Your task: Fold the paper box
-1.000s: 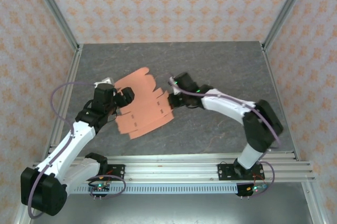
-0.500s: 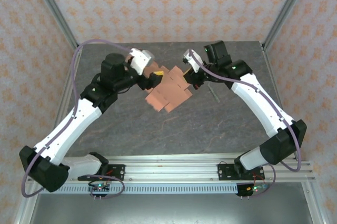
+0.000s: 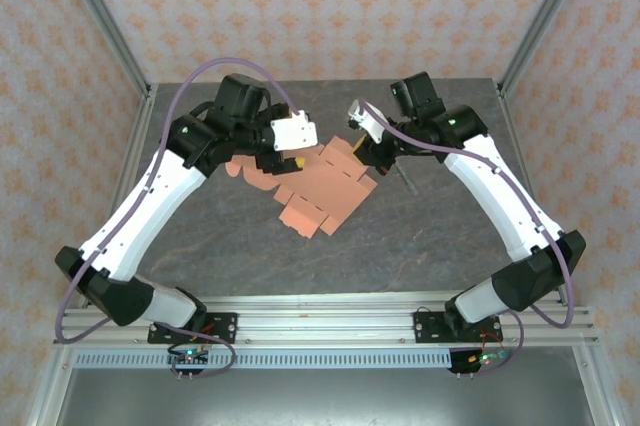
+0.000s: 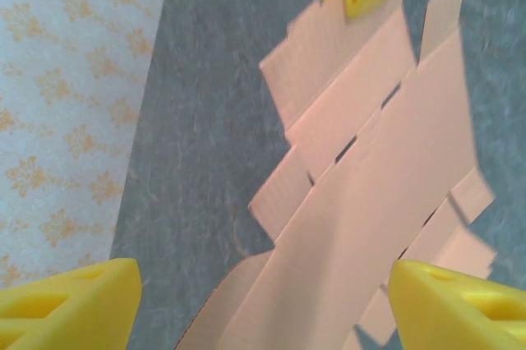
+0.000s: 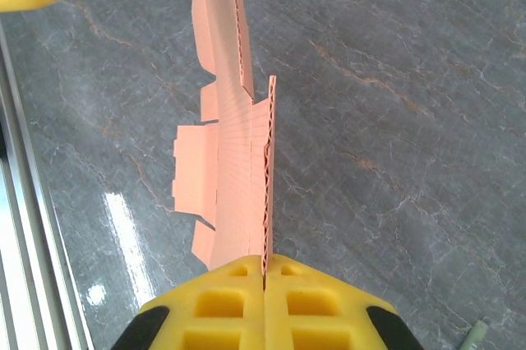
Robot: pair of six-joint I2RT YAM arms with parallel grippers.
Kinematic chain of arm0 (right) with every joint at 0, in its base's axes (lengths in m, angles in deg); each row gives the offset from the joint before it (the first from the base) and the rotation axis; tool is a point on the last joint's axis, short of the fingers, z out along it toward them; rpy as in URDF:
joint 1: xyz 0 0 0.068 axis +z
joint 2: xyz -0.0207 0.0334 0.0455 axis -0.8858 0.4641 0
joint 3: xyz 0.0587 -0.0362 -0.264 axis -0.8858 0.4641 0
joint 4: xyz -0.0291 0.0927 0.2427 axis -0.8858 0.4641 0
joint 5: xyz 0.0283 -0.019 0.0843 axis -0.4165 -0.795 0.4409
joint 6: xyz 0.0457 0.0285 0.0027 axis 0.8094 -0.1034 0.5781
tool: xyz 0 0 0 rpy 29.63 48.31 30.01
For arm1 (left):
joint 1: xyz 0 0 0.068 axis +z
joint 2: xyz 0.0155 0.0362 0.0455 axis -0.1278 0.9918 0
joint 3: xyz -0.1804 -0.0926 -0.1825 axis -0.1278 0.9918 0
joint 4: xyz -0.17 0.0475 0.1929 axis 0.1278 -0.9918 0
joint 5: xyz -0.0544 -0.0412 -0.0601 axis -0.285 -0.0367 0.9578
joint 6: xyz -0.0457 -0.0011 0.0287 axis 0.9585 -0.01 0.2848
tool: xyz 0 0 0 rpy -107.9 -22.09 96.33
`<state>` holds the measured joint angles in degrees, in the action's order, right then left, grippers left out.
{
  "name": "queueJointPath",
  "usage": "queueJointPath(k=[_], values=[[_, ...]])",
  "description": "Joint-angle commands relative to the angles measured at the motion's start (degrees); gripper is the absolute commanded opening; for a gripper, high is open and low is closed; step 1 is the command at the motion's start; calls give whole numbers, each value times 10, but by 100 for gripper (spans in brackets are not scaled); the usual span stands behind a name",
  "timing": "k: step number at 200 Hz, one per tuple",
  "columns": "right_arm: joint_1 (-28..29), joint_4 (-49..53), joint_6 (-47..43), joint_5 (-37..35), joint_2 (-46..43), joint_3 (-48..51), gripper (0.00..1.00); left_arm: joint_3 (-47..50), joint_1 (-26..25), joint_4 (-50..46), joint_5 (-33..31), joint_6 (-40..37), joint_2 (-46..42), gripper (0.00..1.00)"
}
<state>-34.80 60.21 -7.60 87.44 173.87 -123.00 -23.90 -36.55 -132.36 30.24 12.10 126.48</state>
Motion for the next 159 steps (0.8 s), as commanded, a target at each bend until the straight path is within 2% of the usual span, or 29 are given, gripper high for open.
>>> queueJointPath(k=[1, 39, 76, 126, 159], values=[[-3, 27, -23, 10, -5, -22, 0, -50, 2, -92, -43, -79, 31, 79], [-4, 23, -24, 8, -9, -22, 0, -155, 3, -191, -73, -103, 123, 70], [-3, 19, -26, 1, -13, -14, 0, -191, 3, -218, -90, -130, 174, 56], [-4, 18, -26, -8, -14, -10, 0, -209, 7, -204, -115, -128, 207, 25], [-4, 9, -18, -20, -11, -12, 0, -208, 8, -199, -111, -103, 208, 0]])
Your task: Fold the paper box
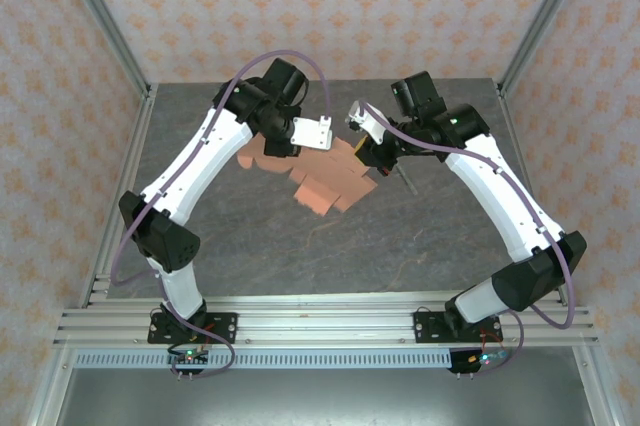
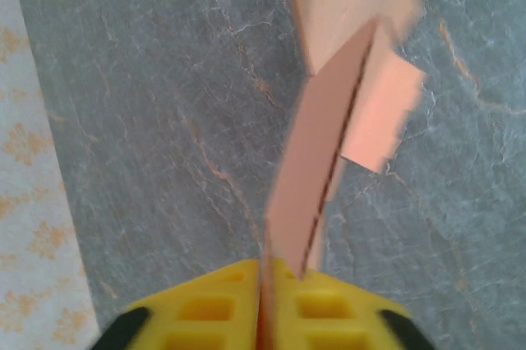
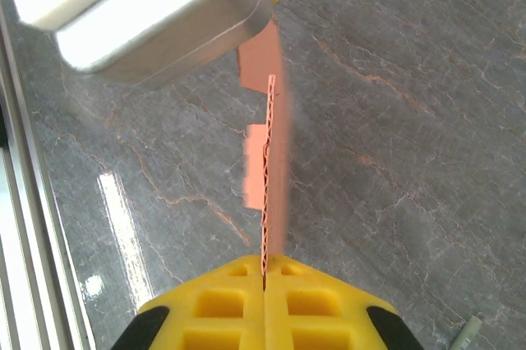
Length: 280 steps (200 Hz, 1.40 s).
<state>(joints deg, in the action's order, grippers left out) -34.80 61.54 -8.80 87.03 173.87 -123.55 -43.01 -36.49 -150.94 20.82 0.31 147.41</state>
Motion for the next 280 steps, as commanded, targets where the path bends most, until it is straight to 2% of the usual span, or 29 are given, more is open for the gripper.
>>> queueJointPath(k=[1, 17, 30, 46, 53, 58, 89, 109, 128, 148, 168, 188, 221, 266, 280], values=[[-3, -5, -5, -17, -12, -7, 0, -16, 7, -14, -16, 17, -1, 0], [-4, -34, 33, -41, -16, -2, 2, -15, 10, -14, -13, 47, -5, 0], [-5, -77, 81, -71, -29, 11, 31, -18, 19, -17, 1, 83, -11, 0], [-10, -133, 137, -85, -56, 33, 52, -19, 30, -18, 27, 136, -21, 0], [-12, -152, 155, -82, -69, 42, 67, -18, 37, -14, 40, 164, -27, 0], [-13, -164, 168, -85, -81, 50, 74, -16, 43, -11, 52, 185, -33, 0], [-36, -272, 223, -62, -164, 126, 84, 17, 80, 5, 136, 294, -77, 0], [-76, -356, 260, 6, -201, 196, 85, 57, 115, 28, 199, 367, -111, 0], [-114, -429, 295, 65, -198, 248, 84, 105, 143, 49, 274, 421, -146, 0], [-123, -485, 287, 97, -175, 276, 83, 147, 158, 57, 342, 441, -178, 0], [-124, -493, 264, 143, -124, 261, 82, 172, 163, 56, 377, 442, -200, 0], [-125, -506, 240, 199, -95, 253, 81, 180, 169, 53, 399, 441, -211, 0], [-124, -494, 217, 279, -84, 253, 69, 172, 171, 56, 397, 451, -205, 0], [-126, -478, 195, 273, -83, 257, 39, 169, 171, 52, 399, 454, -188, 0], [-133, -483, 200, 271, -82, 257, 38, 170, 171, 53, 399, 454, -187, 0]])
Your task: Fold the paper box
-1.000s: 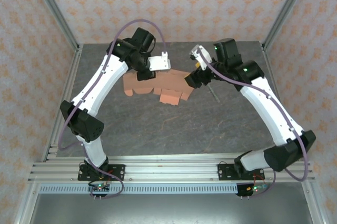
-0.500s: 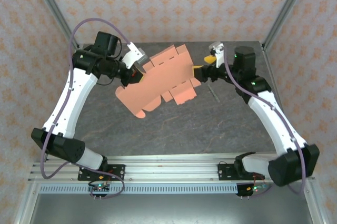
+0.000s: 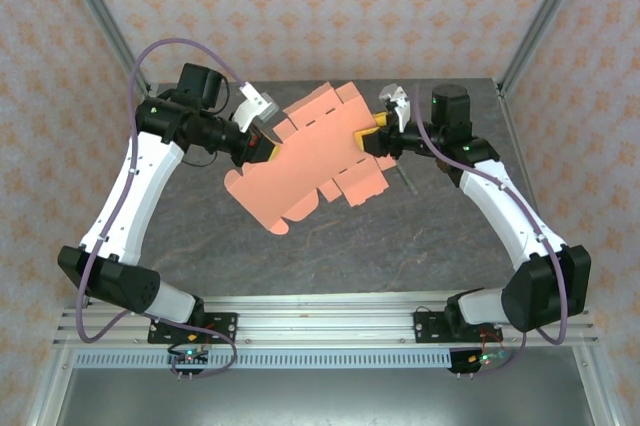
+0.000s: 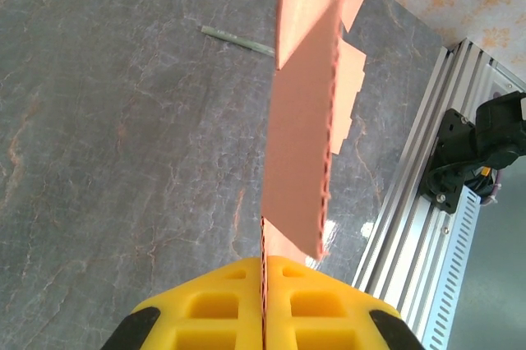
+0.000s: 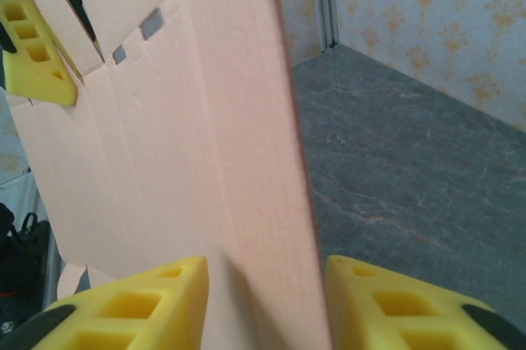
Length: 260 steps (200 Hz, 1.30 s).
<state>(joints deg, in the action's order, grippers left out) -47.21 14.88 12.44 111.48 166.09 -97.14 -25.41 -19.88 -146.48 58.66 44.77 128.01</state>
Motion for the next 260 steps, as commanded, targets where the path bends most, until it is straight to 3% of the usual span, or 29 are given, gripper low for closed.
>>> queueJointPath(k=[1, 52, 103, 119, 147, 190, 212, 231, 260], values=[[-9, -17, -11, 26, -4, -7, 38, -6, 5, 9, 21, 9, 7, 0], [-18, -24, -2, 40, -7, -8, 38, 3, 5, 12, 19, 11, 8, 0], [-18, -20, 5, 49, -1, -12, 13, 10, 5, 23, 16, 25, 7, 0], [-16, -13, 18, 10, -4, -14, 8, 19, 5, 43, 10, 57, 10, 0], [-1, 21, 55, -129, -1, -8, 0, 51, 5, 109, 7, 165, 27, 0], [12, 81, 110, -197, 10, 29, 0, 114, 3, 192, 9, 302, 95, 1], [19, 129, 110, -229, 37, 30, 0, 155, 1, 248, -22, 365, 129, 6], [21, 153, 106, -247, 71, 32, 0, 188, 0, 308, -59, 422, 160, 16], [26, 178, 82, -257, 132, 20, 0, 191, 4, 333, -91, 442, 219, 29]])
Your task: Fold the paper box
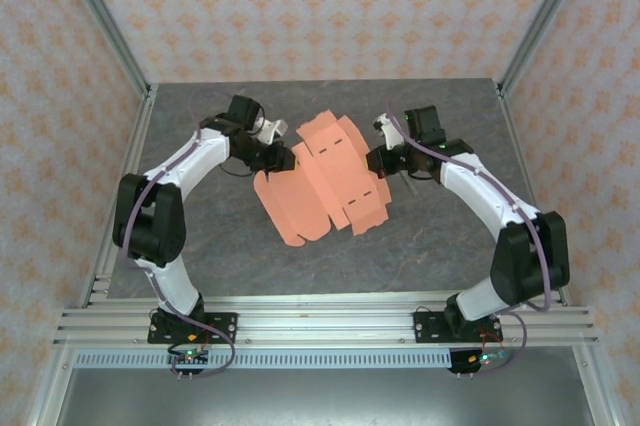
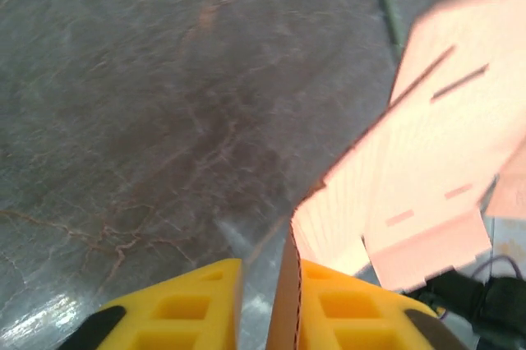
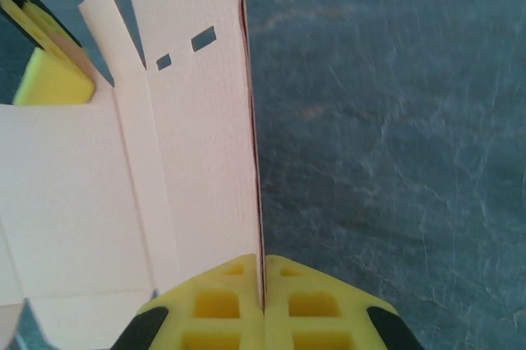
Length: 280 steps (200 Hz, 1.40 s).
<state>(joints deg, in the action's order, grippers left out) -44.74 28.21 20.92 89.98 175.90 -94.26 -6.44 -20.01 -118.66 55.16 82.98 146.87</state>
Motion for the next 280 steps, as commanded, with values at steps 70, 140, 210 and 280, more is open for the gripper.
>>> queueJointPath(k=[70, 140, 210, 280], values=[[18, 138, -108, -96, 145, -118, 0, 57, 7, 44, -417, 61, -54, 63], [92, 97, -175, -343, 208, -147, 0, 244, -105, 284, -188, 223, -101, 53], [159, -43, -207, -510, 210, -77, 0, 326, -108, 350, -196, 260, -58, 43], [178, -169, -247, -555, 223, -6, 0, 381, -107, 408, -207, 289, -58, 42]])
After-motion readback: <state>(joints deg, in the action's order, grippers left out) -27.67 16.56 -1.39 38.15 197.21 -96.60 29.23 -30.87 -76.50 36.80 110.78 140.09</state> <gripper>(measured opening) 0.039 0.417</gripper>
